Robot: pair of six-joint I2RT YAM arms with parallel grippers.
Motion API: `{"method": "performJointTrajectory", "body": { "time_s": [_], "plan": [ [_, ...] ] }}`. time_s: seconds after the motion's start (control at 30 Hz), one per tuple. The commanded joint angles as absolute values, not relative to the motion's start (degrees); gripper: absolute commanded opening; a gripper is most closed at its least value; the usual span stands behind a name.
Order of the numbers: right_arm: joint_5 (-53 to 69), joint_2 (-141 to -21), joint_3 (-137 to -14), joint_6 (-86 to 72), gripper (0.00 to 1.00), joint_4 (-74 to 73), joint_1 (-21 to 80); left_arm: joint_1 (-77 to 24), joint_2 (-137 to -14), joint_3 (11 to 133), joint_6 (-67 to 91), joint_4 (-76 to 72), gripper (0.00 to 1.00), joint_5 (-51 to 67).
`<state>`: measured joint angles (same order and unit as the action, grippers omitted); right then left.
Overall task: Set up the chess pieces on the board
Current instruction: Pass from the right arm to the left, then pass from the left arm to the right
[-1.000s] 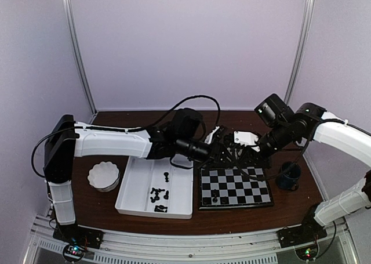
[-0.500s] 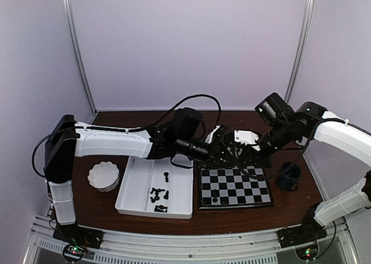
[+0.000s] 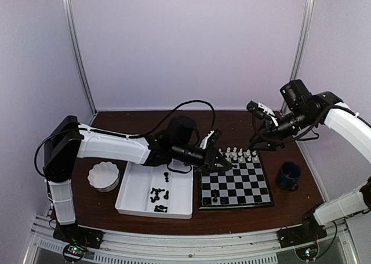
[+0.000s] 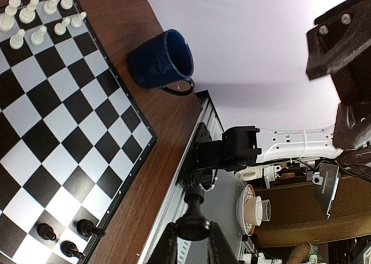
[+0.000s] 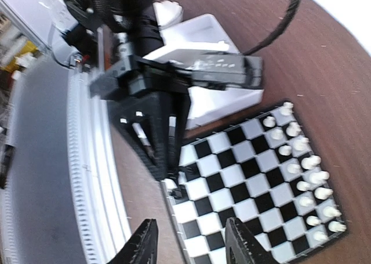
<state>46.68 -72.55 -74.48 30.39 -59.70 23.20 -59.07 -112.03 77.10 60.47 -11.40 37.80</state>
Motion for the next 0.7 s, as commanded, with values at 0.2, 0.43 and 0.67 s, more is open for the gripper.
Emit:
{"method": "performJointTrajectory", "body": {
  "time_s": [0.2, 0.43, 0.67],
  "plan": [
    [71.7, -79.5, -68.3, 14.6, 0.47, -53.9, 18.8, -58.6, -107.3, 72.7, 60.6, -31.5, 0.1, 33.4],
    [78.6, -84.3, -69.0, 11.5, 0.47, -52.5, 18.2, -58.6, -107.7, 73.0, 60.8, -33.3, 0.1, 31.9],
    [81.3, -84.8, -68.2, 10.7, 0.38, -51.8, 18.2, -58.4, -108.9, 74.2, 61.8, -33.9, 0.09, 32.4]
  ]
}}
